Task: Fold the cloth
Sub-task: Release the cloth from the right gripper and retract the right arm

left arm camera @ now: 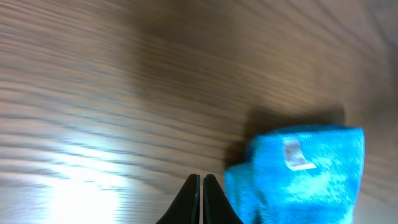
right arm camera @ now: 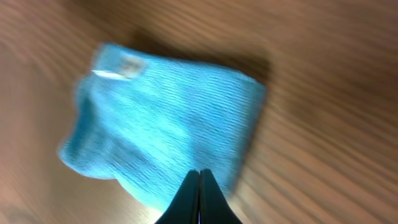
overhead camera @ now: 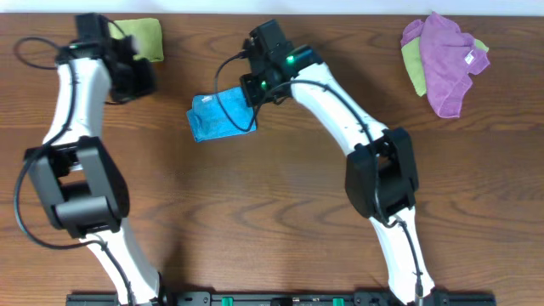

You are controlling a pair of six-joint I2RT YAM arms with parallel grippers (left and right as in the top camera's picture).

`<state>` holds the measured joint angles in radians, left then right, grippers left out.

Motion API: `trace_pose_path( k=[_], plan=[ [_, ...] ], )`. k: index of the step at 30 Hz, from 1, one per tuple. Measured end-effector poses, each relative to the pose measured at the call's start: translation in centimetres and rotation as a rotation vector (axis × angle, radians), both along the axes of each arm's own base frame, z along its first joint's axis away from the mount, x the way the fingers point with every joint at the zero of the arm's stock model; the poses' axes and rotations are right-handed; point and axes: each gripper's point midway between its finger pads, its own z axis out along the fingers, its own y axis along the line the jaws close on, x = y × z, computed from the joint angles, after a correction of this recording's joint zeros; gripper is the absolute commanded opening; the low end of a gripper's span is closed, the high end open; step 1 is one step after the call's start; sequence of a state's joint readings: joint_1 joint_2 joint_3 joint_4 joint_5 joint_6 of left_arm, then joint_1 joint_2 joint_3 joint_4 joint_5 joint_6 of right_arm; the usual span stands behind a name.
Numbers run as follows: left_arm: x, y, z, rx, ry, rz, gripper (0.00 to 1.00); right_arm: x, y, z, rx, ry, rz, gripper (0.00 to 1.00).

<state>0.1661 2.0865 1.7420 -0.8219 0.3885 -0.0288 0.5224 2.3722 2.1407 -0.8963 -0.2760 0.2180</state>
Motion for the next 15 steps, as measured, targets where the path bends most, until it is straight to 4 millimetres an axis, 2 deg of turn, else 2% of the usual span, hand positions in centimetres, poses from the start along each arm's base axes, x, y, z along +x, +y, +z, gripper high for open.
trace_pose_path(
  k=[4,7,10,15],
  plan=[
    [-0.8,-5.8,-1.7,-0.02,0.013,-0.138,0.06,0.6,-4.8,0.8,-0.183,-0.004,-0.072,0.01],
    [-0.1,-10.5,-1.1,-0.092,-0.053,-0.24,0.06,1.1,-8.9,1.6,-0.35,-0.029,-0.134,0.02],
    [0.7,-12.8,-0.1,-0.156,-0.108,-0.271,0.05,1.5,-12.7,2.3,-0.475,-0.04,-0.191,0.01],
    [0.4,-13.3,-0.1,-0.239,-0.105,-0.267,0.06,2.1,-20.6,4.1,-0.578,-0.014,-0.323,0.01]
  ],
)
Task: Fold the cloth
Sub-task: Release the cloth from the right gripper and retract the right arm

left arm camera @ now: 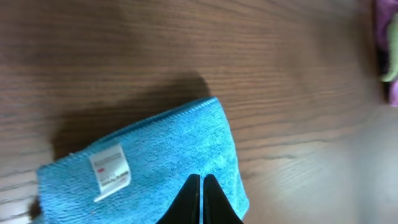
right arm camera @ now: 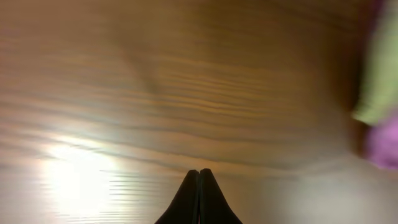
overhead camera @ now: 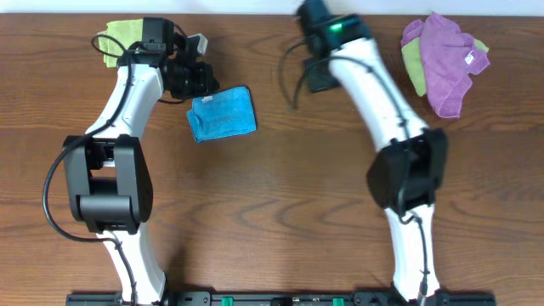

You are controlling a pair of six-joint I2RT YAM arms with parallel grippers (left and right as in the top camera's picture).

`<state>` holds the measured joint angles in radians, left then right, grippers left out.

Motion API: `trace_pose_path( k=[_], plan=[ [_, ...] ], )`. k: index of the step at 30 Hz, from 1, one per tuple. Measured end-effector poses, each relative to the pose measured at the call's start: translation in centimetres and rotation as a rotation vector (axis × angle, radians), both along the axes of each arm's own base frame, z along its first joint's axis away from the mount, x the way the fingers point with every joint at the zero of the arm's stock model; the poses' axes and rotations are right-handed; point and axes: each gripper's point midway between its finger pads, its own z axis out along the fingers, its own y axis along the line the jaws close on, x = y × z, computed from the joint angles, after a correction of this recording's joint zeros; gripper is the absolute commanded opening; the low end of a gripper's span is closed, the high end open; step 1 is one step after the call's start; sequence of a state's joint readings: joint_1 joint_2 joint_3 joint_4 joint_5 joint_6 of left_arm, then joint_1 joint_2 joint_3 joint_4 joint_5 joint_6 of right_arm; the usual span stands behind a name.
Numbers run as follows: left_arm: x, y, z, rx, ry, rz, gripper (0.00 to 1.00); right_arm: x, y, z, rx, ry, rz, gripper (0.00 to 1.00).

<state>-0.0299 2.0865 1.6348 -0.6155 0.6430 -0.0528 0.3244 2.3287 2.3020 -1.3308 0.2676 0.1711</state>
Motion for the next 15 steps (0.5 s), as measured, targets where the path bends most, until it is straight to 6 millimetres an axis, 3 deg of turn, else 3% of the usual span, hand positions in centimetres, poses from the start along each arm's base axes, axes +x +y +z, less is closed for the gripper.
trace_pose_path(
  k=[4,7,11,15],
  plan=[
    [-1.2,-0.6,-1.5,-0.037,0.032,-0.015,0.06,-0.5,-7.1,3.2,-0.026,-0.014,-0.122,0.01],
    [-2.7,-1.4,-3.1,-0.037,0.08,-0.032,0.06,-1.2,-10.1,6.2,-0.009,-0.055,-0.173,0.01],
    [-4.3,-3.0,-4.5,-0.013,0.12,-0.067,0.06,-2.7,-11.3,10.2,0.028,-0.138,-0.178,0.01],
    [-4.7,-4.1,-4.7,0.014,0.12,-0.087,0.06,-5.7,-11.6,12.2,0.05,-0.194,-0.167,0.02]
  ],
)
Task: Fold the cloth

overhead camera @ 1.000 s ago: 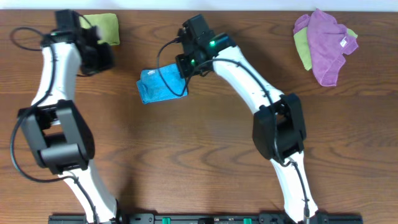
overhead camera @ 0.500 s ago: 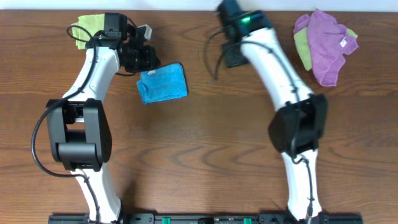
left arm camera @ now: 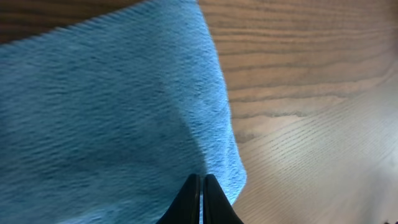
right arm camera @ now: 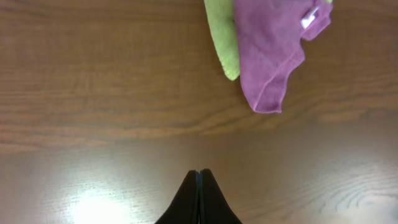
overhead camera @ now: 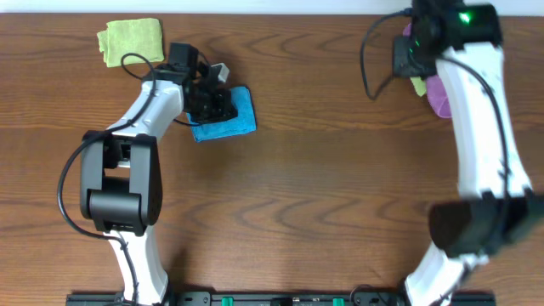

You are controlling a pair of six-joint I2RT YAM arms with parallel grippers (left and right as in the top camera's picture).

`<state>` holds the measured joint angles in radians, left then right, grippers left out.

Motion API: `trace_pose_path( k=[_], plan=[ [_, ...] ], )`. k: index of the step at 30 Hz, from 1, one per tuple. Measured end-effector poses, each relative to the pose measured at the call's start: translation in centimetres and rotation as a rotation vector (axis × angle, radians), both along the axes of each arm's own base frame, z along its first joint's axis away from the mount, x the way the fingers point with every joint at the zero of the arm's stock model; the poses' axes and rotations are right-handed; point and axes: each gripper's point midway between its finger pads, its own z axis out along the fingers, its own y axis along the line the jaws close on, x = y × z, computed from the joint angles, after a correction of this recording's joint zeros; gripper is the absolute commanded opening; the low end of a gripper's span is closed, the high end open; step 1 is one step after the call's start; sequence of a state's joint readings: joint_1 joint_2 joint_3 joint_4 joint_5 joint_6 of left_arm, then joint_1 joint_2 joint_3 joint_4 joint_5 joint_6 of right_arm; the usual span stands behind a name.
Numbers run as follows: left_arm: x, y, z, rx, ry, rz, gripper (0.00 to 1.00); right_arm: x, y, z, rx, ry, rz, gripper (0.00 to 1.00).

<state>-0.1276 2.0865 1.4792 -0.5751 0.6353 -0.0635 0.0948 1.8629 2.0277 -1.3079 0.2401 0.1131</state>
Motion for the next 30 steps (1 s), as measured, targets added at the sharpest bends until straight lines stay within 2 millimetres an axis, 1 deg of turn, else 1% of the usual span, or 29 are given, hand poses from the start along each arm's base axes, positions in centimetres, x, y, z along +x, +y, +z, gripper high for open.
trace_pose_path(
  k=[3,4,5,7,8,10,12,14,16,17,18,19,20,21,22,23,24,25,26,28,30],
  plan=[
    [0.0,0.1,-0.2,0.025,0.003,0.011,0.06,-3.6,-0.7,0.1,0.013,-0.031,-0.002,0.02],
    [0.1,0.4,-0.4,0.038,0.001,0.017,0.06,-5.6,-1.1,-0.4,0.026,-0.035,-0.007,0.02],
    [0.2,0.6,-0.4,0.047,0.001,0.023,0.06,-7.2,-1.6,-0.6,0.037,-0.042,-0.016,0.01],
    [0.3,0.8,-0.6,0.063,-0.001,0.03,0.06,-9.5,-2.3,-1.0,0.073,-0.096,-0.034,0.01],
    [0.3,1.0,-0.7,0.074,-0.002,0.033,0.06,-11.2,-2.7,-1.2,0.098,-0.139,-0.052,0.01],
    [0.4,1.2,-0.8,0.085,-0.004,0.037,0.06,-13.9,-3.3,-1.3,0.134,-0.215,-0.09,0.01],
    [0.4,1.3,-0.8,0.091,-0.006,0.039,0.06,-16.7,-3.8,-0.6,0.179,-0.369,-0.126,0.01],
    [0.6,1.3,-0.8,0.095,-0.011,0.041,0.06,-18.4,-3.6,-0.5,0.216,-0.496,-0.142,0.01],
    [0.6,1.4,-0.8,0.099,-0.013,0.042,0.06,-19.6,-3.3,-1.9,0.254,-0.552,-0.16,0.01],
    [0.7,1.5,-0.9,0.102,-0.015,0.044,0.06,-20.1,-3.1,-3.1,0.276,-0.556,-0.174,0.01],
    [0.7,1.5,-0.9,0.104,-0.017,0.044,0.06,-20.4,-2.9,-4.5,0.297,-0.549,-0.19,0.09],
    [0.7,1.6,-0.9,0.106,-0.017,0.046,0.06,-20.6,-2.8,-6.0,0.322,-0.539,-0.212,0.2],
    [0.8,1.6,-0.9,0.105,-0.019,0.047,0.06,-20.8,-2.7,-7.3,0.342,-0.525,-0.234,0.34],
    [0.9,1.6,-0.8,0.104,-0.023,0.049,0.06,-21.0,-2.6,-9.1,0.366,-0.503,-0.258,0.53],
    [1.0,1.7,-0.8,0.099,-0.026,0.049,0.06,-21.1,-2.5,-10.1,0.389,-0.49,-0.285,0.66],
    [1.1,1.6,-0.6,0.086,-0.031,0.049,0.06,-20.9,-2.5,-10.8,0.41,-0.49,-0.308,0.75],
    [1.2,1.6,-0.5,0.071,-0.032,0.049,0.06,-20.8,-2.5,-11.0,0.422,-0.494,-0.321,0.83],
    [1.2,1.5,-0.3,0.05,-0.033,0.048,0.06,-20.6,-2.5,-11.0,0.44,-0.507,-0.34,0.93],
    [1.2,1.5,-0.1,0.033,-0.03,0.05,0.06,-20.4,-2.5,-10.8,0.455,-0.522,-0.353,0.99],
    [1.3,1.8,0.1,0.003,-0.025,0.06,0.06,-19.9,-2.6,-10.1,0.471,-0.56,-0.36,0.99],
    [1.6,2.7,0.4,-0.028,-0.017,0.086,0.06,-19.6,-2.6,-9.7,0.481,-0.581,-0.366,0.99]
  ],
)
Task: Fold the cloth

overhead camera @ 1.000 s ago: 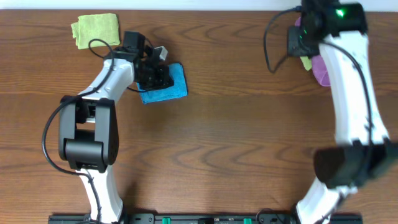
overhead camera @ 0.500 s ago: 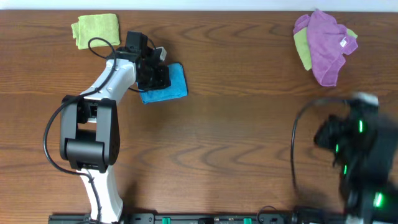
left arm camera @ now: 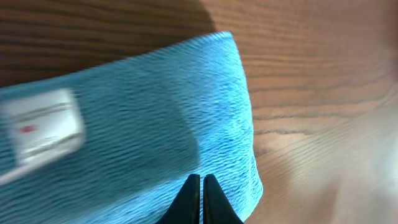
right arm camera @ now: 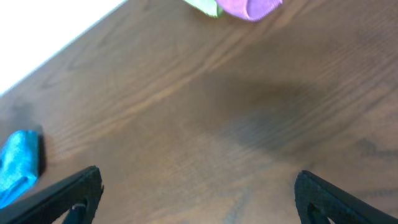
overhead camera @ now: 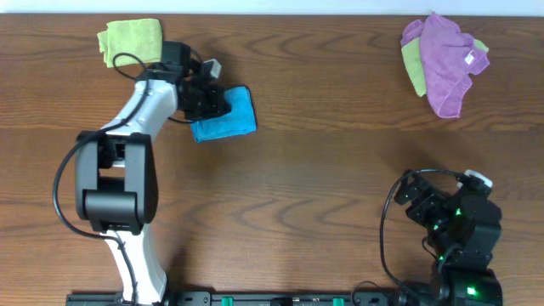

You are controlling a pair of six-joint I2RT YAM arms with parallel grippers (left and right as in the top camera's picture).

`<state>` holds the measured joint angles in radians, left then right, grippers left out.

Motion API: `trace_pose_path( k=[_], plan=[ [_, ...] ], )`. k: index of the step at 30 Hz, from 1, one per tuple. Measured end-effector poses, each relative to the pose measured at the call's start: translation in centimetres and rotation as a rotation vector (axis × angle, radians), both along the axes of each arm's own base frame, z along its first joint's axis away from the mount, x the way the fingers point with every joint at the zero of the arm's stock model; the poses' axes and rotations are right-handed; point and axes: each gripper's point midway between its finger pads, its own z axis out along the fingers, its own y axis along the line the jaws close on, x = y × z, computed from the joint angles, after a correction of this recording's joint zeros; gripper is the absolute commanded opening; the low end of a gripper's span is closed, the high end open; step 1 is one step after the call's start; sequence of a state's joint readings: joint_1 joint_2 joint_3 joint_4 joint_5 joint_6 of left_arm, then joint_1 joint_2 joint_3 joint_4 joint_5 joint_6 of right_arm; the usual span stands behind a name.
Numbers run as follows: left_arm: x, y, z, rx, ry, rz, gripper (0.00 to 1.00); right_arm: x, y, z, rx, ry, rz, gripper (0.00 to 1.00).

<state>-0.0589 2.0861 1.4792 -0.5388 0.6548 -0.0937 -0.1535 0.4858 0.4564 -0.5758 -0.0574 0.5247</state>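
The blue cloth lies folded into a small rectangle at the back left of the table; in the left wrist view the blue cloth fills most of the picture, with a white label at its left. My left gripper is shut, its tips just over the cloth's near edge with nothing seen between them. My right gripper is open wide over bare wood, far from the cloth; the blue cloth shows small at that view's left edge.
A yellow-green cloth lies at the back left corner. A crumpled purple cloth lies over a green one at the back right. My right arm is folded at the front right.
My right arm was stretched out by the purple cloth with its gripper shut; now it is folded at the front right with the gripper open. The left gripper stays shut over the blue cloth, slightly shifted.
First my right gripper was shut over the blue cloth and my left was by the yellow-green cloth. Then the left was beside the blue cloth and the right at the back middle. Then left over the cloth, right by the purple one, now withdrawn and open.
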Motion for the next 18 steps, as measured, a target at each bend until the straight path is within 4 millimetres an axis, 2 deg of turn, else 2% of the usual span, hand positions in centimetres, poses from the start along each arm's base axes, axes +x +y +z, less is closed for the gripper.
trace_pose_path(
  k=[2,6,10,11,12,16,18],
  plan=[
    [0.3,1.3,0.4,-0.032,0.004,0.033,0.08,0.1,0.0,0.2,0.007,-0.009,-0.006,0.99],
    [0.7,5.0,1.5,-0.112,0.009,0.107,0.22,0.2,0.0,0.2,0.015,-0.013,-0.012,0.99],
    [-0.3,8.9,2.3,-0.184,0.031,0.154,0.5,0.2,0.0,0.2,0.018,-0.013,-0.014,0.99],
    [-0.7,9.4,2.5,-0.202,0.037,0.157,0.7,0.2,0.0,0.2,0.018,-0.013,-0.014,0.99],
    [-1.2,9.9,2.7,-0.218,0.045,0.155,0.74,0.2,0.0,0.2,0.018,-0.013,-0.014,0.99],
    [-2.9,10.3,2.9,-0.258,0.068,0.12,0.75,0.2,0.0,0.0,0.02,-0.004,-0.014,0.99],
    [-3.4,10.0,2.7,-0.265,0.06,0.092,0.73,0.2,0.0,-0.2,0.021,0.006,-0.014,0.99]
  ],
)
